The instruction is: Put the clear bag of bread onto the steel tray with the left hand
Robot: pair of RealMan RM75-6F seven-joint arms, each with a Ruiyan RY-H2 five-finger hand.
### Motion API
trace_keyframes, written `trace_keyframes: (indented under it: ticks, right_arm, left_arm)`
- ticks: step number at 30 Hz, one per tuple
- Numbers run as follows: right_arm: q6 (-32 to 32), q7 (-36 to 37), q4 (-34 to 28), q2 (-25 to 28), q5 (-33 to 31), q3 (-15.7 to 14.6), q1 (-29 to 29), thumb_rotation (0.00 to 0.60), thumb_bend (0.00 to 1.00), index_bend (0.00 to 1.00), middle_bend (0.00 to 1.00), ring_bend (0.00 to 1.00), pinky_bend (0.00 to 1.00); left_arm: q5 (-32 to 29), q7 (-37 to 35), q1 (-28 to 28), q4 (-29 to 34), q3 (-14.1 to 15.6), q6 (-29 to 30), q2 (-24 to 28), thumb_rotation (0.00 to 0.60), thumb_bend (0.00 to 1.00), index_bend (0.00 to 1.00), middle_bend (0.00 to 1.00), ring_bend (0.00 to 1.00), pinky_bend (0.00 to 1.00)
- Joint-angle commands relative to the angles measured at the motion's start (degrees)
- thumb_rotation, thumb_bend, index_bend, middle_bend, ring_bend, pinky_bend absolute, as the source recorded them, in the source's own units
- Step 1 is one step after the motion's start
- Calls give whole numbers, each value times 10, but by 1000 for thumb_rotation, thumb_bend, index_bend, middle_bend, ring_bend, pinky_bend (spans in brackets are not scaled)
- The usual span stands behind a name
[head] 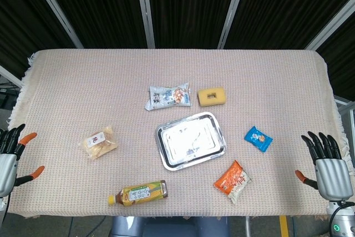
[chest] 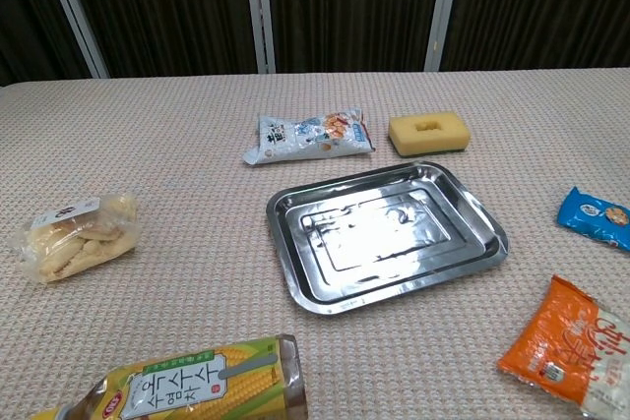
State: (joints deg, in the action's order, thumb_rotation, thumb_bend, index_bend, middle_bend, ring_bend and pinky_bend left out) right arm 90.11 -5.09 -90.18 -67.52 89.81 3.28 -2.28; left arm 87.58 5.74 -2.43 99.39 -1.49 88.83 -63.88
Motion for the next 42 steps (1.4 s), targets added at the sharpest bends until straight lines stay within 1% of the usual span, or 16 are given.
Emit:
trace_keyframes:
  ticks: [1, 8, 14, 16, 17, 20, 23, 28, 31, 35, 42]
  right_arm:
    - [0, 1, 1, 0, 0, 0, 1, 600, 68, 122, 73, 0, 56]
    - [-1, 2, 0, 0, 1, 0, 0, 600, 68, 122, 74, 0, 55]
    - [-4, 5, 3, -1, -1, -1, -1, 600, 69, 122, 73, 0, 56]
    - [-4, 5, 3, 0, -1, 0, 0, 600, 69, 122, 73, 0, 56]
    - [-3, 6, 3, 0, -2, 0, 0, 600, 69, 122, 73, 0, 56]
    - [-3, 8, 4, 0, -4, 1, 1, 600, 69, 122, 73, 0, 56]
    - [-2, 9, 4, 1, -5, 0, 2, 600, 69, 122, 73, 0, 56]
    - [0, 10, 6, 3, -9, 0, 5, 600, 69, 122, 73, 0, 55]
    - [0, 10, 6, 3, -11, 1, 6, 600, 68, 122, 73, 0, 56]
    - [-2, 9, 7, 2, -13, 2, 6, 600, 69, 122, 73, 0, 56]
    - [-3, 9, 8, 2, -18, 1, 8, 600, 69, 122, 73, 0, 56]
  left_arm:
    - [-1, 0, 0, -1, 1, -2, -1, 591, 154, 189, 0, 0, 0]
    - [-4, 3, -3, -2, 3, -13, -1, 590, 153, 188, 0, 0, 0]
    - [-5, 10, -22, -1, 8, -54, 3, 589, 153, 185, 0, 0, 0]
    - [-12, 15, -33, -2, 9, -79, 4, 589, 154, 177, 0, 0, 0]
    - [-21, 18, -43, -3, 8, -100, 5, 590, 153, 172, 0, 0, 0]
    - [-42, 28, -69, -11, 1, -147, 1, 590, 153, 161, 0, 0, 0]
    - [-66, 36, -99, -29, -12, -194, -10, 589, 154, 157, 0, 0, 0]
    - [-96, 41, -149, -57, -25, -273, -29, 590, 153, 144, 0, 0, 0]
    - [-118, 60, -178, -74, -33, -314, -43, 588, 152, 128, 0, 0, 0]
    - [-139, 77, -207, -93, -41, -349, -65, 588, 154, 122, 0, 0, 0]
    - [-167, 92, -245, -108, -48, -391, -96, 589, 155, 122, 0, 0, 0]
